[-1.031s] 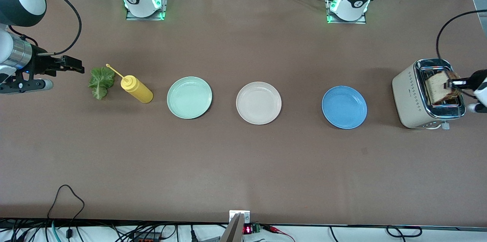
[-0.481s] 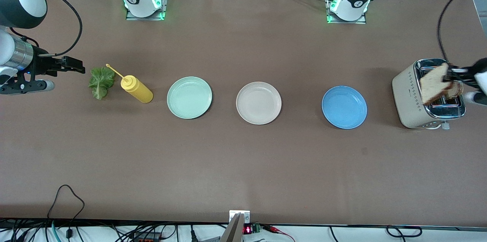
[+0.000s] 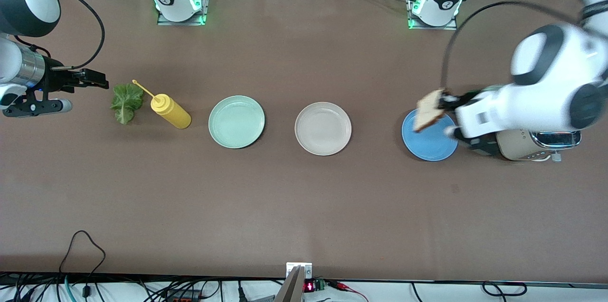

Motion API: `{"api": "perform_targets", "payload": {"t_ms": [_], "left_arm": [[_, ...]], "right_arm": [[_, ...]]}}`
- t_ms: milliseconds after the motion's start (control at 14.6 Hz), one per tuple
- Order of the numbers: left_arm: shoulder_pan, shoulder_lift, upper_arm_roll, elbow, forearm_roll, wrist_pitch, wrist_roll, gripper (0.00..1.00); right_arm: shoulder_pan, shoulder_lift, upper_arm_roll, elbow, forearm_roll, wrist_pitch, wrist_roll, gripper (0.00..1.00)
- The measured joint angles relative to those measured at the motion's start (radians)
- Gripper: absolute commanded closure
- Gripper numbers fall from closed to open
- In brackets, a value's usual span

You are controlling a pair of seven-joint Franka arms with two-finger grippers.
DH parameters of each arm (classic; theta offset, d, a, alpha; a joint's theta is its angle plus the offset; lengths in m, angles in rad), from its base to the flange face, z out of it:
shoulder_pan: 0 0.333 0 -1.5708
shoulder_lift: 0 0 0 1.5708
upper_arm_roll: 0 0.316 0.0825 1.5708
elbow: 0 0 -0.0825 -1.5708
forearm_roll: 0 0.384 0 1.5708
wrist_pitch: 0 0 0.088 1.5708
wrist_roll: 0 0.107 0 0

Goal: Make sandwich in beige plate with both arms
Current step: 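Carry the bread slice onto the beige plate with the left gripper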

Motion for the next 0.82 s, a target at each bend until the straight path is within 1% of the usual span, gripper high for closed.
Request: {"api": "perform_targets", "payload": {"t_ms": [137, 344, 481, 618, 825], "left_arm": [[-0.056, 0.062, -0.001, 0.000, -0.077, 0.094, -0.125, 1.00], [-0.104, 0.133, -0.001, -0.001, -0.181, 0.228, -0.259, 0.99], [-0.123, 0.174, -0.001, -0.006, -0.264, 0.299, -0.279, 1.00], [-0.145, 0.208, -0.001, -0.021, -0.316, 0.370, -0.281, 0.99], [-0.194, 0.245, -0.002, -0.063, -0.375, 0.479, -0.286, 1.00]], "right_arm": [[0.000, 0.001, 0.001, 0.000, 0.000, -0.022, -0.018, 0.00], [-0.002, 0.001, -0.003, 0.000, 0.007, -0.057, -0.122, 0.00], [-0.008, 0.002, -0.007, 0.000, 0.020, -0.077, -0.190, 0.00], [-0.028, 0.002, -0.009, -0.001, 0.022, -0.093, -0.273, 0.00], [-0.098, 0.003, -0.013, -0.011, 0.031, -0.096, -0.431, 0.00]]}}
